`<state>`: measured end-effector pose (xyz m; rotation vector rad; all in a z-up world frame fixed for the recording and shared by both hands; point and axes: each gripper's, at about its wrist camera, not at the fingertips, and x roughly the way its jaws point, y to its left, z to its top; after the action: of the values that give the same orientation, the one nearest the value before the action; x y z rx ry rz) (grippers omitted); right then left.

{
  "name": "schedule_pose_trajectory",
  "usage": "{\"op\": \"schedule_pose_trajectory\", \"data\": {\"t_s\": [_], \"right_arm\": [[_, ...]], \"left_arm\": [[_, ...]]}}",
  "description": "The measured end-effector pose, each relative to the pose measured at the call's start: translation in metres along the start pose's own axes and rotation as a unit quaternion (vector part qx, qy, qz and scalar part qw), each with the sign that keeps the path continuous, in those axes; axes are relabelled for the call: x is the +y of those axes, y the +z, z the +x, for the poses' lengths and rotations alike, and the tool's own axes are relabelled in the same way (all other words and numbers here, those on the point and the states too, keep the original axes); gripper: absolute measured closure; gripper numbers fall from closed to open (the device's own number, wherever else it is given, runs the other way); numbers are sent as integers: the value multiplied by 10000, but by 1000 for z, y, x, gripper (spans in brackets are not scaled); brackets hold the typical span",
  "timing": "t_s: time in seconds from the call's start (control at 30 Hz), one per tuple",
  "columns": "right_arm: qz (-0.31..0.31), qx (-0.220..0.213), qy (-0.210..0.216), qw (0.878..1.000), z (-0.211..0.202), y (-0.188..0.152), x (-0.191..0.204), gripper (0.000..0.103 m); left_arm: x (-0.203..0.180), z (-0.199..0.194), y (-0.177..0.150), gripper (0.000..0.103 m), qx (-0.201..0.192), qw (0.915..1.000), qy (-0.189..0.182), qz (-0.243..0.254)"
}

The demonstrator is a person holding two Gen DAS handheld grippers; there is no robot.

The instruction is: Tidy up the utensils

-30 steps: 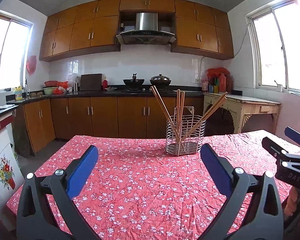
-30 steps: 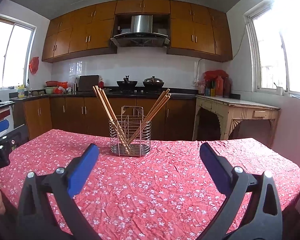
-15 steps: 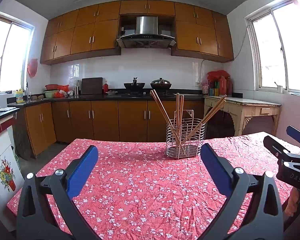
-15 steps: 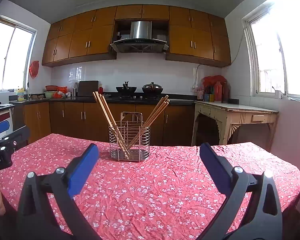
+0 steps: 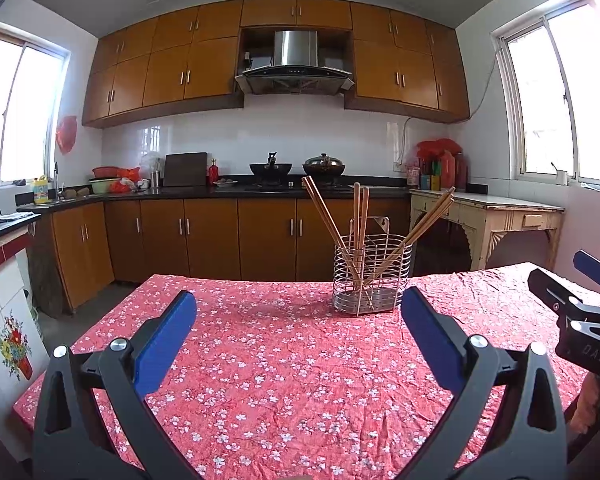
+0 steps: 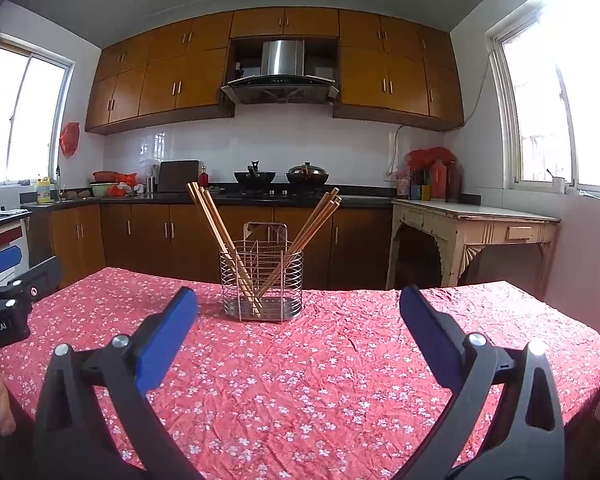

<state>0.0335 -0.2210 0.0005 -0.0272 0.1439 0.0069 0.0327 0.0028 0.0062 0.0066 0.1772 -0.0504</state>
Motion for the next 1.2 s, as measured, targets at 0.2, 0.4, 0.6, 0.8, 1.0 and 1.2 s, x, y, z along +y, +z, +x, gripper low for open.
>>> {"op": "schedule_pose_trajectory", "data": {"t_s": [0.2, 0.4, 0.6, 0.8, 1.0, 1.2], "right_arm": [[-3, 16, 10, 10000, 1, 0, 0, 4], [12, 37, 11, 10000, 2, -1, -1, 4], [13, 65, 16, 10000, 4, -2, -1, 4], [4, 83, 21, 10000, 6, -3, -1, 4], [6, 106, 20, 9999, 6, -5, -1, 4], [11, 119, 30, 9999, 7, -5, -2, 4]], "left_arm": [[-3, -1, 0, 2, 7, 10000, -6, 32], [-4, 1, 1, 2, 21, 10000, 30, 50], [-6, 2, 0, 2, 51, 10000, 3, 49], [-6, 3, 0, 2, 83, 10000, -21, 37], [-5, 4, 0, 2, 104, 9999, -31, 17], [-3, 4, 0, 2, 117, 9999, -4, -26]]}}
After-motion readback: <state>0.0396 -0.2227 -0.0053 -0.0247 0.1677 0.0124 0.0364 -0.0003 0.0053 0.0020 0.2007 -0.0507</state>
